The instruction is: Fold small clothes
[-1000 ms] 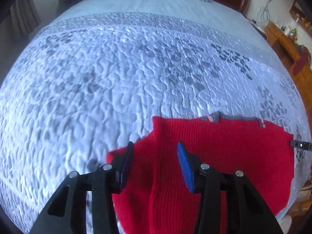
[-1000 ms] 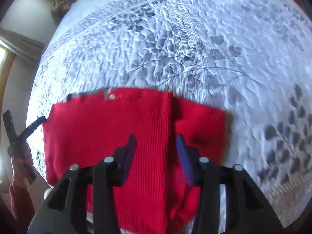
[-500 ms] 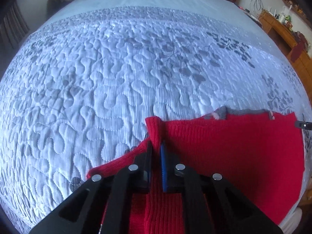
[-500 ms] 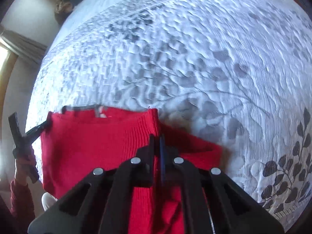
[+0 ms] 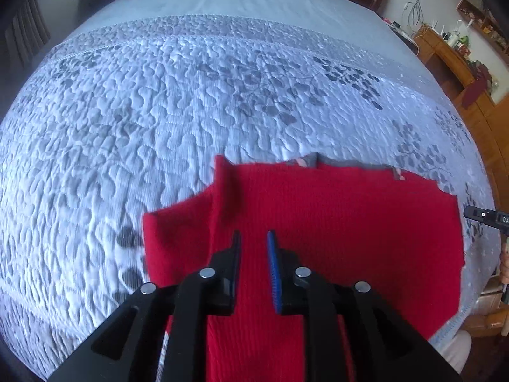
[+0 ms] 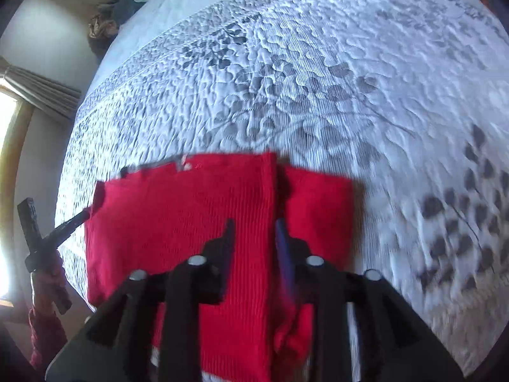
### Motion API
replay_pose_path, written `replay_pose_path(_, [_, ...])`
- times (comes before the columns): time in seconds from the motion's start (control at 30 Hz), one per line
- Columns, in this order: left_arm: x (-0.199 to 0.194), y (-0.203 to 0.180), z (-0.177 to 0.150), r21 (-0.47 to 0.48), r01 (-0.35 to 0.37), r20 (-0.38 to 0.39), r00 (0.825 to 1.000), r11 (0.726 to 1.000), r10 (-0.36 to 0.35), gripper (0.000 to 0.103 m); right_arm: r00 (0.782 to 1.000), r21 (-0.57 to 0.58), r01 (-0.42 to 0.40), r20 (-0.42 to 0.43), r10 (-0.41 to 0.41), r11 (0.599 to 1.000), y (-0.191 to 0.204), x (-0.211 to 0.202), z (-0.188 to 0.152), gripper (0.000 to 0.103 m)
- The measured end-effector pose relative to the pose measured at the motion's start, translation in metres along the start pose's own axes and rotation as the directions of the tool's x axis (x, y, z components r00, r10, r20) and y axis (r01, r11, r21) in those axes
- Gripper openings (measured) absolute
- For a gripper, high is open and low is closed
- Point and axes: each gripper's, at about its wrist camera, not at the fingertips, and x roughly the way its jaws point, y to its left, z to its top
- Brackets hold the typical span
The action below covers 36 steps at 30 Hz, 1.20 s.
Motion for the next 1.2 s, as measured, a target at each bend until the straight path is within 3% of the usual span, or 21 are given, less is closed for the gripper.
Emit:
replay_pose_path(0.03, [-0.011,-0.008,-0.011,0.003,0.002,0.006,1.0,1.0,-0.002,0.048,1.0,-0.01,0.023,0.005,-0.023,1.0,0.005,-0.01,-0.015,0.045])
replay_pose_path(0.1, [-0.026,-0.022,-0.033,0.013,-0.034,0.02,0.999,0.999,0.034,0.059,0.998,-0.02,0.065,0.01,-0.065,0.998,0.009,-0.021,-0.039,0.048])
replay_pose_path(0.27, [-0.038,-0.048,-0.077,-0.006,0.009,0.021,1.0,1.0,-0.008,0.061,0.993,0.002,0.114,0.001,-0.114,0.993,0.007,-0.028,-0.095,0.06])
replay_pose_path(0.37, [-0.038,-0.058,-0.096,-0.005,0.018,0.021,1.0,1.0,-0.018,0.061,0.989,0.006,0.146,0.01,-0.146,0.989,0.006,-0.028,-0.112,0.071])
replay_pose_path(0.43, [-0.038,-0.063,-0.104,0.009,0.005,0.03,1.0,1.0,-0.005,0.061,0.988,0.01,0.154,0.018,-0.154,0.988,0.006,-0.027,-0.121,0.073])
replay_pose_path(0.67, [-0.028,-0.067,-0.111,0.038,-0.017,0.028,0.999,0.999,0.016,0.061,0.997,0.075,0.077,-0.003,-0.077,0.994,-0.006,-0.009,-0.117,0.079])
replay_pose_path(0.87, [-0.018,-0.065,-0.102,0.059,-0.023,0.027,0.999,0.998,0.021,0.061,0.997,0.114,0.066,-0.054,-0.06,0.991,-0.021,0.015,-0.107,0.08])
replay_pose_path(1.0, [-0.009,-0.062,-0.097,0.065,-0.026,0.017,1.0,0.998,0.025,0.061,0.994,0.08,0.092,-0.059,-0.087,0.993,-0.017,0.024,-0.105,0.073])
replay_pose_path(1.07, [-0.005,-0.061,-0.095,0.061,-0.022,0.014,1.0,0.998,0.021,0.061,0.994,0.064,0.095,-0.052,-0.092,0.993,-0.014,0.024,-0.103,0.056])
replay_pose_path(1.2, [-0.001,-0.059,-0.093,0.057,-0.016,0.018,1.0,0.998,0.015,0.061,0.997,0.042,0.065,-0.051,-0.062,0.997,-0.009,0.026,-0.096,0.042])
